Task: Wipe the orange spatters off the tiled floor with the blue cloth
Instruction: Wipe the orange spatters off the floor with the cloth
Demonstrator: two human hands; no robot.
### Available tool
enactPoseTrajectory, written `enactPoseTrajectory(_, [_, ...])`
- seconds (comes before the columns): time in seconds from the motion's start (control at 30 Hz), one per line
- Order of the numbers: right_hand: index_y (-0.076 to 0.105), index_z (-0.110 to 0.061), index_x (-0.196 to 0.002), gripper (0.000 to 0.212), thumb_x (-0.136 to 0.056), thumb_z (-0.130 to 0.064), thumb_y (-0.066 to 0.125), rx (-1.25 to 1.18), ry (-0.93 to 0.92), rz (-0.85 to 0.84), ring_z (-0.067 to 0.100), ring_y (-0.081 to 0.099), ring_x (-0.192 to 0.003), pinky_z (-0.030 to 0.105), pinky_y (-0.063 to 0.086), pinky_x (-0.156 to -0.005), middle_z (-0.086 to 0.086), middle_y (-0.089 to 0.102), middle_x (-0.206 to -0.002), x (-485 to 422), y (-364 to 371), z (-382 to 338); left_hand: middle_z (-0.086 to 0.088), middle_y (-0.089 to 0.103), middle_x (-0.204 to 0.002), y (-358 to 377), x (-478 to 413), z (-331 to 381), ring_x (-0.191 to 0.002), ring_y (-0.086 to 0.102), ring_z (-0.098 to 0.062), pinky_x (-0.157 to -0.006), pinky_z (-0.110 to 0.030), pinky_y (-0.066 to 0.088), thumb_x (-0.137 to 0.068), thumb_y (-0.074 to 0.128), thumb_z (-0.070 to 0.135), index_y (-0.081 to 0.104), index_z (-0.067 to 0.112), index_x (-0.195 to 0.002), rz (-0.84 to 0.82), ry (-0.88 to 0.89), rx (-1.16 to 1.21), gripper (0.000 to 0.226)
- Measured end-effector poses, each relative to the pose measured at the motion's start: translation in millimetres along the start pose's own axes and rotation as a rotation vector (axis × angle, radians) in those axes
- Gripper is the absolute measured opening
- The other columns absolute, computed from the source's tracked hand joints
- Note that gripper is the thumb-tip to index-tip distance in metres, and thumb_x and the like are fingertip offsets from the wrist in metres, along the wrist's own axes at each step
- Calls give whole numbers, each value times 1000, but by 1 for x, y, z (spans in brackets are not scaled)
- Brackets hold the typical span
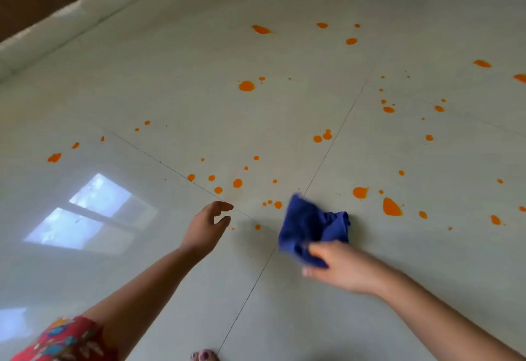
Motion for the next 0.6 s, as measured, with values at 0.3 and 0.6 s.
enactPoseTrajectory(0.3, [-7, -55, -146, 62, -93, -68, 20, 390, 2, -4, 32, -8, -149, 55, 11, -118, -9, -16, -162, -49, 25, 13, -2, 50, -138, 4, -10, -40, -127, 47, -22, -105, -39, 39, -90, 57, 11, 57, 15, -123, 241, 165, -143, 33])
enactPoseTrajectory(0.6, [24, -23, -153, 59, -97, -41, 30, 404, -31, 384, 27, 16, -149, 54, 22, -114, 2, 27, -159, -66, 135, -29, -5, 35, -153, -24, -38, -83, -141, 30, -28, -114, -41, 24, -85, 45, 23, 45, 14, -137, 272, 138, -291, 52])
Point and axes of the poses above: each hand's wrist, its own x-axis away from the middle knuckle, its own y-axis out of the palm, z = x × y, the point moved 5 cm from there along -x, towards the middle knuckle
